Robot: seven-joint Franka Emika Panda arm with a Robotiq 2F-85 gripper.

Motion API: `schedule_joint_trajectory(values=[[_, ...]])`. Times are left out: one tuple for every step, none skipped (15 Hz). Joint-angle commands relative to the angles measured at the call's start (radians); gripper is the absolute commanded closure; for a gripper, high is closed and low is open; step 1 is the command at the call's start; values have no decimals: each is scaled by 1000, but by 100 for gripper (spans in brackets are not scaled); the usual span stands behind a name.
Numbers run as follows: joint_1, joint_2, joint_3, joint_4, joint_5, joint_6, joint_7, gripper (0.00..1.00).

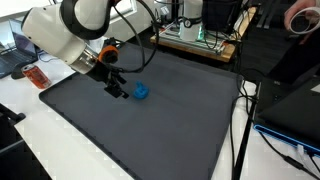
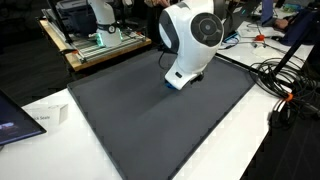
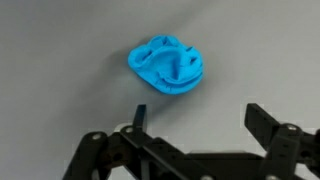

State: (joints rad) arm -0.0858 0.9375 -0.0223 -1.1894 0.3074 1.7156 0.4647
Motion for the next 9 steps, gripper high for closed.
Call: schedule_joint_trajectory(values=[[-43, 9, 21, 6, 58, 0, -75, 0], [-49, 5, 21, -3, 63, 3, -93, 0], [-55, 1, 24, -11, 68, 8, -114, 0], [-57, -6, 23, -24, 66, 10, -133, 0], [-61, -14, 25, -39, 68, 16, -156, 0], [-64, -23, 26, -57, 67, 25, -181, 0], [-66, -30, 27, -71, 67, 34, -203, 0], [-67, -39, 28, -88, 63, 45, -232, 0], [-68, -45, 29, -100, 64, 54, -253, 0]])
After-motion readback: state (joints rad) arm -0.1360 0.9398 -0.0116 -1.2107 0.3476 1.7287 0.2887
